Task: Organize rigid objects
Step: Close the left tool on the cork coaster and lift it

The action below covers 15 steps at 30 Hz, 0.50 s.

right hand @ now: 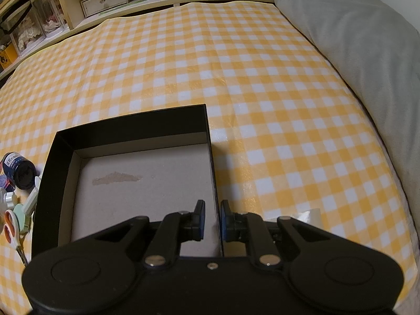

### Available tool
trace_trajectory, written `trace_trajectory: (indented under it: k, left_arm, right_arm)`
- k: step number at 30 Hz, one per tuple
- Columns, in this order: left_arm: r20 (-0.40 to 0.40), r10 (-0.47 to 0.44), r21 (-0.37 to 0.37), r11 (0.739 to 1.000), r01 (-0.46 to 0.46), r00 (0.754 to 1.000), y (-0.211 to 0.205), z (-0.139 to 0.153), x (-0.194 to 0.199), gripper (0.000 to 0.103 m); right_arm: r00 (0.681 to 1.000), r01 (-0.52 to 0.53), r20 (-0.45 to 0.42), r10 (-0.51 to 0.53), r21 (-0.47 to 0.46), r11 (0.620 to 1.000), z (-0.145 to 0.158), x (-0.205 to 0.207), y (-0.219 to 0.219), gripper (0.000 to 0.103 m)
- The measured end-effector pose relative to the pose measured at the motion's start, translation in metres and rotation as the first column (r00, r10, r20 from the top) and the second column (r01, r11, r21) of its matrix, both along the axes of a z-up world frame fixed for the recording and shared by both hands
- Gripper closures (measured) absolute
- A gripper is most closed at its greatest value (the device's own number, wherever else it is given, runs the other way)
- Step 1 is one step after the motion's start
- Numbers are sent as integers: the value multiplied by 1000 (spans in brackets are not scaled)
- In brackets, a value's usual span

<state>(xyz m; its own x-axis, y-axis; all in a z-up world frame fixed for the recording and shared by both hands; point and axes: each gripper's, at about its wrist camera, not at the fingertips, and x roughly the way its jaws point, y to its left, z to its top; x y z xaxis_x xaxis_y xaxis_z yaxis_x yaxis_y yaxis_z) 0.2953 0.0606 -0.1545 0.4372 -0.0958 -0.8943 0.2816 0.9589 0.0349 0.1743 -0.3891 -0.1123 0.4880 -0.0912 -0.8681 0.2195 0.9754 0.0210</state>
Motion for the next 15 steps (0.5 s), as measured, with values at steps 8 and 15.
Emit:
trace_trajectory:
  k: [8,15]
  left_arm:
    - [-75,52,-91,994,-59,996,31,-9,0,0]
    - [-75,87,-101,990,-95,993,38,-7,-1,5]
  right_arm:
    - [1000,0,0,0,1,1000,-1,0,-1,89]
    - [1000,-1,0,1,2,1000,-1,0,-1,89]
